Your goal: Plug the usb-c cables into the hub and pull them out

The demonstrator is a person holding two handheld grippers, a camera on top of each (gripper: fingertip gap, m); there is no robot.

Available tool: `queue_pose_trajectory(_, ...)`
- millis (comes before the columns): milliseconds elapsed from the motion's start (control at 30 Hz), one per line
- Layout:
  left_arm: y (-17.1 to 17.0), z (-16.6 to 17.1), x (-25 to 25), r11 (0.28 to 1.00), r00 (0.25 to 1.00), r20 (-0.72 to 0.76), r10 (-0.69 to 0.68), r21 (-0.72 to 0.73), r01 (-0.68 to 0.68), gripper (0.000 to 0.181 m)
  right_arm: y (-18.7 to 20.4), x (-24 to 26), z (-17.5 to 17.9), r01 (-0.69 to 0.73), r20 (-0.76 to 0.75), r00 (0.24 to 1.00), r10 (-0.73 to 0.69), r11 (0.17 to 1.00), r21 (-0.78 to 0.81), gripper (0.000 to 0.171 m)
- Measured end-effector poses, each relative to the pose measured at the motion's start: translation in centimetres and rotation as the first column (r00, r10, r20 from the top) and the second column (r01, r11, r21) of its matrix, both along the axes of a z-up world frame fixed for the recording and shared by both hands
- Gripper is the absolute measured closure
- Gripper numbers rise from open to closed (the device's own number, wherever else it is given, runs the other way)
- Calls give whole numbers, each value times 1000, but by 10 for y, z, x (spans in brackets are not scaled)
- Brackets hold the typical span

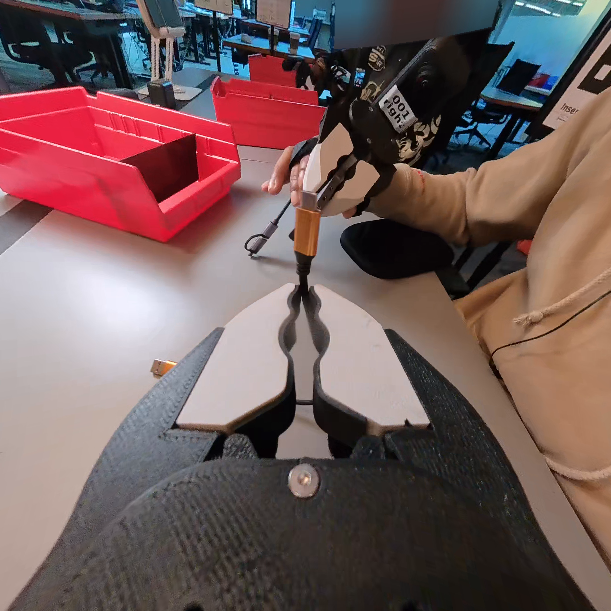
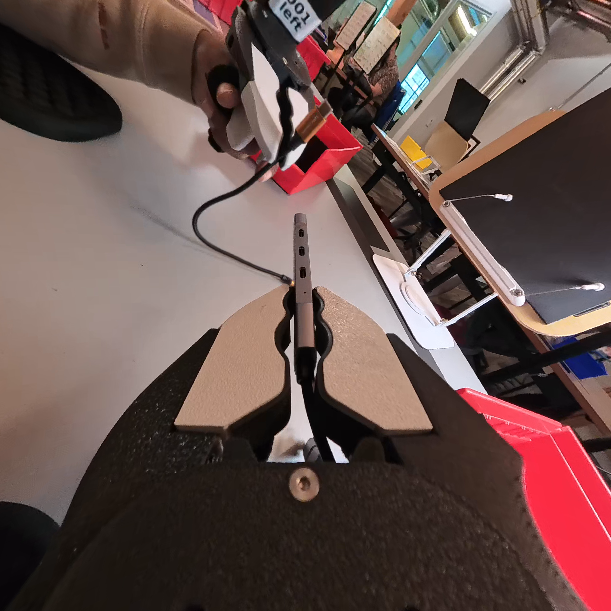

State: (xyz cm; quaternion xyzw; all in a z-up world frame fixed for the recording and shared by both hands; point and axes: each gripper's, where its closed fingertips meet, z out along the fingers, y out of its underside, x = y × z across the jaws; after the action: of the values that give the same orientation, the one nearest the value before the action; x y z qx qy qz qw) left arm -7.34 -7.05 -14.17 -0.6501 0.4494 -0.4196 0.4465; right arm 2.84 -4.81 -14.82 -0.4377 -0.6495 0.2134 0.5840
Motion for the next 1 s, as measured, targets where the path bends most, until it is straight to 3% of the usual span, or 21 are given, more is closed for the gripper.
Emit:
queue_pose_trajectory(233, 1, 10, 5, 1000, 995, 95, 4, -22, -2, 177, 0, 1, -1, 5, 0, 1000, -5, 1000, -3, 162)
queue_pose_trajectory(367, 5, 30, -4, 999, 972, 231, 30, -29, -24, 177, -1, 0, 0, 2, -8, 1000, -2, 1000, -3, 162)
queue_pose_trajectory(500, 14, 53, -21, 996, 914, 398, 84, -52, -69, 177, -2, 0, 1, -1, -12, 1000, 0, 1000, -7, 162)
queue_pose_trajectory(867, 28, 84, -62, 987, 709, 687, 160, -106, -120, 177, -3, -2, -2, -2, -6, 1000, 2, 1000, -12, 162)
queue_pose_trajectory(967, 33, 91, -75, 980, 662, 724, 193, -109, -167, 162, -2, -2, -2, -2, -8, 1000, 2, 1000, -16, 162)
queue_pose_trajectory(1000, 34, 90, -76, 978, 667, 717, 204, -113, -178, 176, -2, -2, -3, -3, -7, 1000, 2, 1000, -18, 162)
